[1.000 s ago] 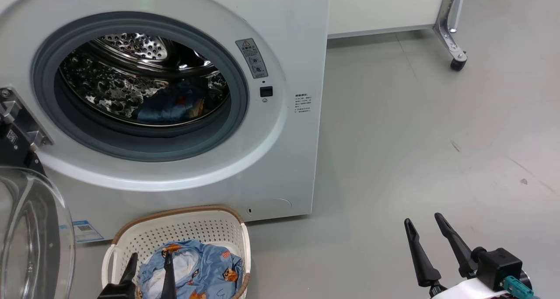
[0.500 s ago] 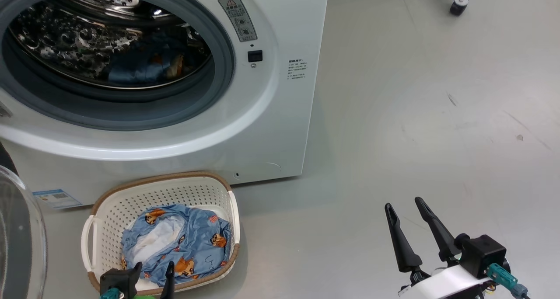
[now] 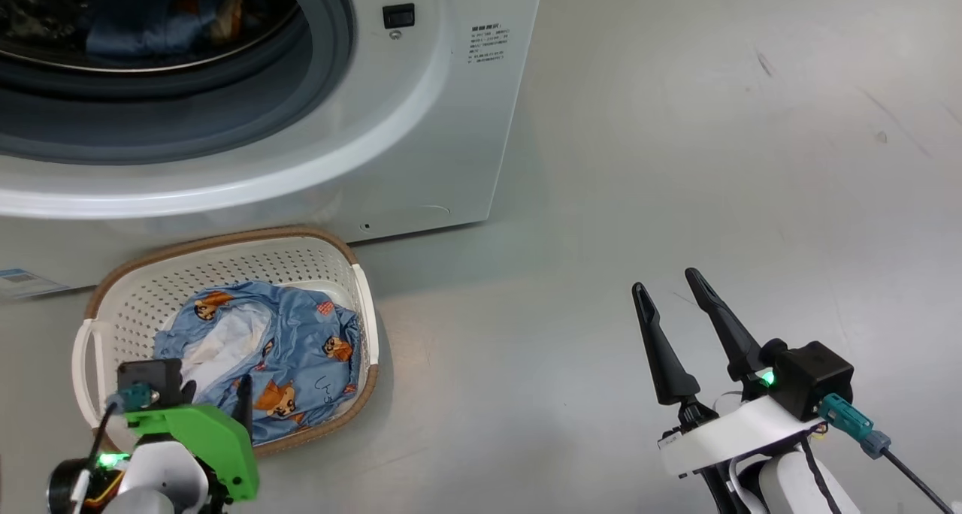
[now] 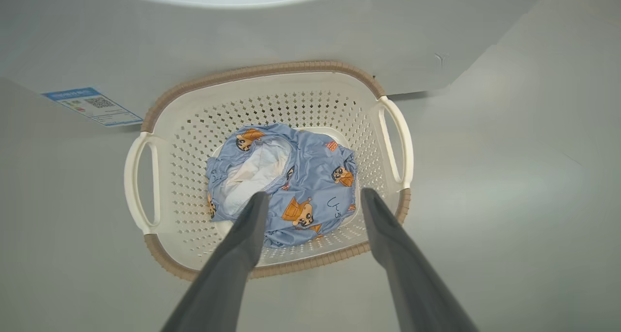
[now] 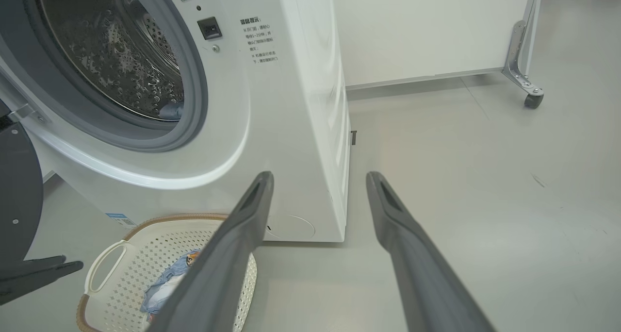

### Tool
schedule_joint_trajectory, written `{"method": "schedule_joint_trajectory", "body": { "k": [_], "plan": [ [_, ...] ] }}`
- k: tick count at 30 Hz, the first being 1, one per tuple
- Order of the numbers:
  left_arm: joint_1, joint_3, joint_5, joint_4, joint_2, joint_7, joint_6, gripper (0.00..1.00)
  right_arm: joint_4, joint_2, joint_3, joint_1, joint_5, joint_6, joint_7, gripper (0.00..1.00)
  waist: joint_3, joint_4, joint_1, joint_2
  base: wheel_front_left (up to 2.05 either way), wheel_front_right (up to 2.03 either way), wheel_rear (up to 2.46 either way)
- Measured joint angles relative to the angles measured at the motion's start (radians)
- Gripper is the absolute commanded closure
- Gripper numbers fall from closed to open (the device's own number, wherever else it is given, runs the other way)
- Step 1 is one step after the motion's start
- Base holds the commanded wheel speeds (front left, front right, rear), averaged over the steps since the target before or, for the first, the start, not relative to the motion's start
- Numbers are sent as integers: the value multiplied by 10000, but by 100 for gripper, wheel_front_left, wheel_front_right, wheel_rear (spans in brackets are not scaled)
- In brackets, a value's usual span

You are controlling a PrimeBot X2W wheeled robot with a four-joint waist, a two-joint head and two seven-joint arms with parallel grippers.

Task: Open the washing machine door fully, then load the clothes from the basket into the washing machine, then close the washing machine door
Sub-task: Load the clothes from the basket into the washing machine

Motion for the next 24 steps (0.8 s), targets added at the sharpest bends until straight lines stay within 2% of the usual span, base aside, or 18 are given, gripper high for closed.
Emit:
{"method": "schedule_joint_trajectory", "body": {
  "k": [4, 13, 24],
  "plan": [
    [-598, 378, -359, 313, 69, 560, 161, 0, 4, 25, 71, -340, 2, 0, 0, 0, 531, -145, 0, 0, 0, 0, 0],
    [-1829, 600, -374, 1317, 761, 1730, 173, 0, 46, 40, 274, -1032, 12, 0, 0, 0, 1667, -451, 1, 0, 0, 0, 0],
    [-3081, 616, -309, 2408, 1014, 2192, 251, 0, 138, 52, 290, -1708, 12, 0, 0, 0, 2875, -754, 1, 0, 0, 0, 0]
  ]
}}
